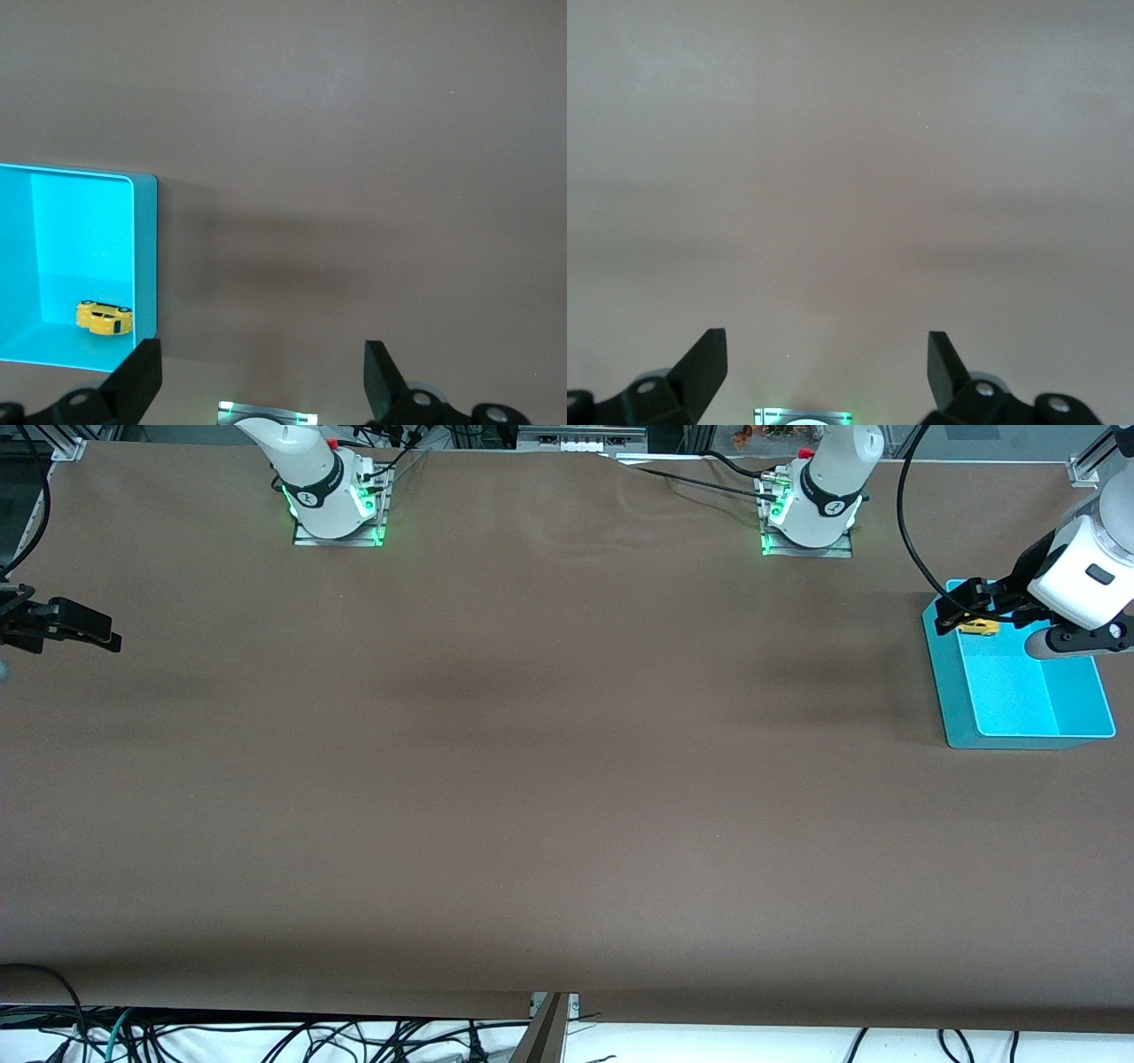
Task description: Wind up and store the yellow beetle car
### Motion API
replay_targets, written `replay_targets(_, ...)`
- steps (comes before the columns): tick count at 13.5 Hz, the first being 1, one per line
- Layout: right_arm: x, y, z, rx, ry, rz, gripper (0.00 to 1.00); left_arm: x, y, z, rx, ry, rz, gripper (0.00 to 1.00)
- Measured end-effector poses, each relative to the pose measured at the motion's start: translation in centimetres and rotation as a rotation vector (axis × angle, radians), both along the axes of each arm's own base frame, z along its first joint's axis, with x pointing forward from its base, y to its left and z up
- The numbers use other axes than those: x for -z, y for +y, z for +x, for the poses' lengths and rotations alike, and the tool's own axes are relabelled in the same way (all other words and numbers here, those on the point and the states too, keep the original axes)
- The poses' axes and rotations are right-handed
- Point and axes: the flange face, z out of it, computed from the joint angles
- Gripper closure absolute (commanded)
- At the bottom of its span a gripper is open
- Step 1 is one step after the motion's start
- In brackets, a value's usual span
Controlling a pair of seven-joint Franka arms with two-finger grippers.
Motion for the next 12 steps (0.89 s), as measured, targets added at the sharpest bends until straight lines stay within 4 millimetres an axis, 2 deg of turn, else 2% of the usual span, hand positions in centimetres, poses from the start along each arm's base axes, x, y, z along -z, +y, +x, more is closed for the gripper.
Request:
replay_targets(9,0.0,0.0,0.0,0.0,0.0,0.0,0.0,-0.3,-0.9,-0.3,0.018,-0.005,-0.004,0.0)
replay_targets(12,0.0,0.0,0.0,0.0,0.0,0.0,0.0,0.1,-1.0,-0.4,0.004,0.006,-0.063,0.0)
